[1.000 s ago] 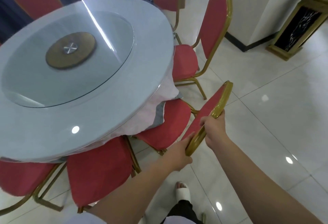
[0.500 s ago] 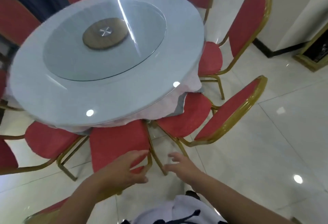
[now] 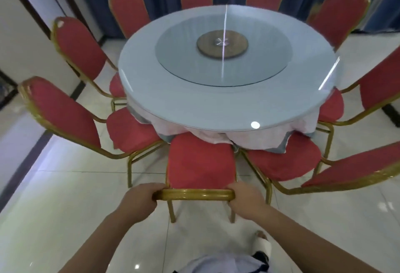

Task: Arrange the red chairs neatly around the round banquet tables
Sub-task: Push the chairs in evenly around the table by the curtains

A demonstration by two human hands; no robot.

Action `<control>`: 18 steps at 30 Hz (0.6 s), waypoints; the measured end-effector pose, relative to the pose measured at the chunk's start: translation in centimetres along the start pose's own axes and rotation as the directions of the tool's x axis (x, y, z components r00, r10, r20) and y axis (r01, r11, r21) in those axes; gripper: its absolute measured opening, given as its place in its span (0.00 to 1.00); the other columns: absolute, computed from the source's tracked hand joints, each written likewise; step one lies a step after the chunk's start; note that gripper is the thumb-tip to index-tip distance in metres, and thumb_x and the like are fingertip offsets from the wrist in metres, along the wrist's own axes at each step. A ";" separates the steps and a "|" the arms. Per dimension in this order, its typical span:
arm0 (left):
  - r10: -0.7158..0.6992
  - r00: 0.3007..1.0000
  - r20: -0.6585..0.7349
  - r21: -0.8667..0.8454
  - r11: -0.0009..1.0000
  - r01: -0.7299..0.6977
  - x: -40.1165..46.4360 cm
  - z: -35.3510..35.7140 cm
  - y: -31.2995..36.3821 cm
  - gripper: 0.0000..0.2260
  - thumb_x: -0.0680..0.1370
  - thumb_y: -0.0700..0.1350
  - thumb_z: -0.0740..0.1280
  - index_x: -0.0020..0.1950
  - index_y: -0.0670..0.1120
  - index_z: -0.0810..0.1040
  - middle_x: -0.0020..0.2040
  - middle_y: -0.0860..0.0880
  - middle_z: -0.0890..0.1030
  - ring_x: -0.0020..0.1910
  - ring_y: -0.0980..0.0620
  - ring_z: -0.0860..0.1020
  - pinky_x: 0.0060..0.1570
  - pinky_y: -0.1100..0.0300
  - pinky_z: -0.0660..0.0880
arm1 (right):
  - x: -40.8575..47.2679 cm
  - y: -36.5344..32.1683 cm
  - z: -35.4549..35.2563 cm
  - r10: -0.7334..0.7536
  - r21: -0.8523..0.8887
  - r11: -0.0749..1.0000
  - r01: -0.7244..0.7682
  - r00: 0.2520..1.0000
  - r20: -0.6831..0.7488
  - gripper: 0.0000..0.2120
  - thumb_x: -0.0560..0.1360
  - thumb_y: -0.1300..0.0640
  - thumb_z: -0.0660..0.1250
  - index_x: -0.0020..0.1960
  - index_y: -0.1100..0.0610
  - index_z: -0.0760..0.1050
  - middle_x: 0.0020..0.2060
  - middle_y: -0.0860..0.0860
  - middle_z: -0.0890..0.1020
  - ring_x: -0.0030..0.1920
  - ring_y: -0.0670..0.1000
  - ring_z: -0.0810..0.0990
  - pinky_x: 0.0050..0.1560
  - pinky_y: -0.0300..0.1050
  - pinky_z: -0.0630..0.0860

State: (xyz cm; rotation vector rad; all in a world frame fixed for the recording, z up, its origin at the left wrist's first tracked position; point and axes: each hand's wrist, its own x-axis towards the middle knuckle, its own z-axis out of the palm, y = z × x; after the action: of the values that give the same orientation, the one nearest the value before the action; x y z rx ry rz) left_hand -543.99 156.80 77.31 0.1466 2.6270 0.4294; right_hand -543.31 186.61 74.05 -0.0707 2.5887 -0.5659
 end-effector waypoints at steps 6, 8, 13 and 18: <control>0.093 0.995 -0.027 0.051 0.995 -0.091 -0.5 0.0 -2.6 0.18 0.73 0.40 0.64 0.57 0.59 0.79 0.50 0.57 0.82 0.50 0.55 0.79 0.46 0.59 0.75 | -1.7 -2.1 1.4 0.061 0.033 0.998 -0.061 0.998 -0.002 0.09 0.72 0.55 0.64 0.33 0.46 0.71 0.33 0.44 0.76 0.38 0.47 0.78 0.36 0.41 0.73; 0.097 0.995 -0.027 0.023 0.995 -0.097 -0.9 -0.2 -3.7 0.18 0.73 0.39 0.65 0.56 0.60 0.80 0.50 0.58 0.82 0.49 0.56 0.78 0.45 0.59 0.76 | -2.3 -3.3 2.3 0.077 0.023 0.997 -0.076 0.997 -0.008 0.06 0.72 0.55 0.63 0.37 0.46 0.72 0.37 0.44 0.78 0.40 0.48 0.78 0.39 0.42 0.74; 0.087 0.995 -0.051 -0.035 0.995 -0.088 -1.6 -0.6 -5.8 0.20 0.74 0.36 0.66 0.56 0.61 0.81 0.49 0.59 0.81 0.48 0.57 0.77 0.47 0.61 0.75 | -2.9 -6.0 4.5 0.117 0.041 0.992 -0.116 0.993 -0.021 0.07 0.72 0.57 0.62 0.38 0.46 0.70 0.37 0.45 0.76 0.42 0.51 0.79 0.46 0.46 0.73; 0.096 0.990 -0.104 -0.056 0.993 -0.102 -1.9 -0.1 -7.0 0.21 0.73 0.34 0.65 0.56 0.58 0.82 0.49 0.58 0.82 0.48 0.57 0.76 0.45 0.63 0.74 | -3.4 -7.1 5.9 0.148 0.033 0.989 -0.146 0.987 -0.068 0.08 0.70 0.58 0.60 0.41 0.46 0.74 0.36 0.46 0.80 0.39 0.49 0.79 0.44 0.45 0.69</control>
State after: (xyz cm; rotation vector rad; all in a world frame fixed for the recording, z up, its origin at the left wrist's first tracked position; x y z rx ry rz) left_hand -542.54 149.81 75.96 0.2419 2.7102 0.5648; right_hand -537.89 178.40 73.73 0.1512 2.6253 -0.5586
